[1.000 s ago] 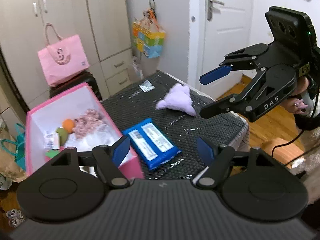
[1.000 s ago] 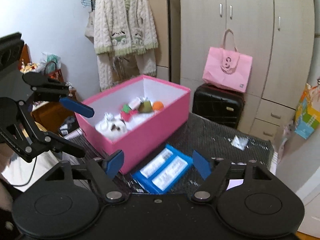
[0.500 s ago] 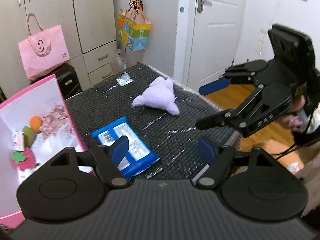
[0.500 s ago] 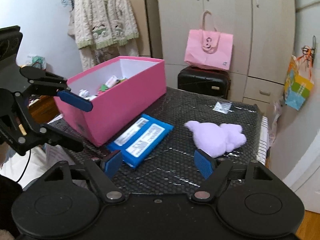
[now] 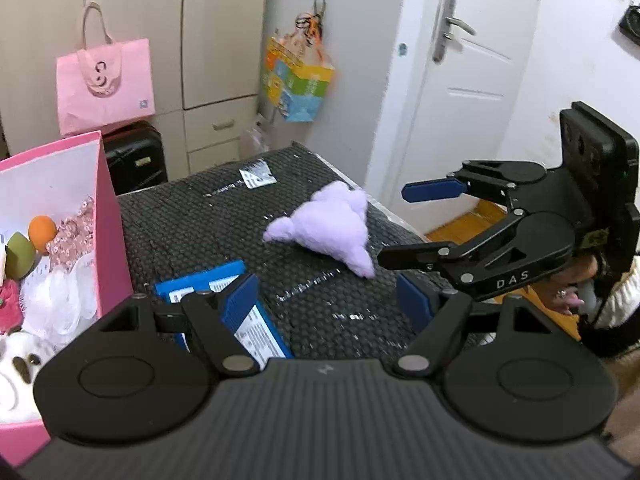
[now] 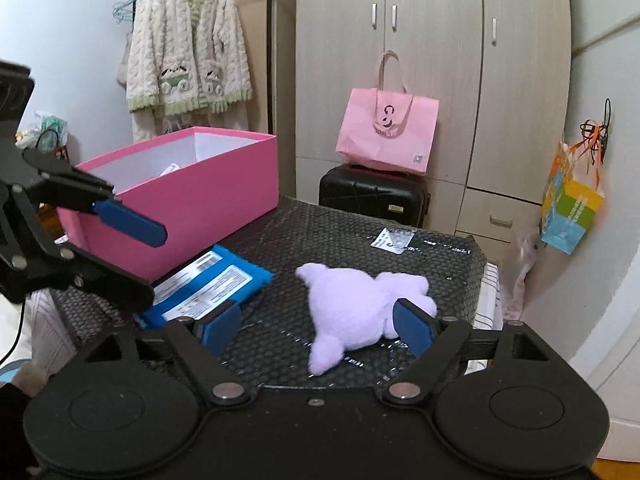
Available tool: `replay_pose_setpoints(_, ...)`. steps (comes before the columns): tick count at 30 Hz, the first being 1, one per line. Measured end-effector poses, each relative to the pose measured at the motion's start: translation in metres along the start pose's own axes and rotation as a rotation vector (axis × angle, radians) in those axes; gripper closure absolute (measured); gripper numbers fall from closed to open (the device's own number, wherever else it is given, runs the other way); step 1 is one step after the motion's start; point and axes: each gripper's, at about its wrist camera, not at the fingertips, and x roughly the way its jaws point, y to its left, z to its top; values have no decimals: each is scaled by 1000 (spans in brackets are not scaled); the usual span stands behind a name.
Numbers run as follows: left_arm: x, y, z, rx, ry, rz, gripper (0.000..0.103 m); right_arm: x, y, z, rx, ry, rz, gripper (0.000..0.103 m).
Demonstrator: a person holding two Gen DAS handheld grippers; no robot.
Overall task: Organize soft objects
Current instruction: 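Lift both tools out of the box and move toward the purple plush, then grasp the purple plush with the left tool while the right tool pinches it too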
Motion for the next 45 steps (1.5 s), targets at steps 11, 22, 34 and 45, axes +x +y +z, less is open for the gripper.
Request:
replay_pose_setpoints(11,49,10,7,-182,-77,-11,26,38,-26,-12,-47,1,-46,7)
replay_pose_setpoints(22,106,21,13,-369,-53,11,28,70,-53,-13,-39,4,50,0)
replay_pose_setpoints(34,128,18,-1,-380,-21,-37,64,83,-42,-22,-45,112,10,4)
replay_pose_setpoints(45,111,16,3,-355,-16,-128,66,55,-29,-24,9,71,-77,14)
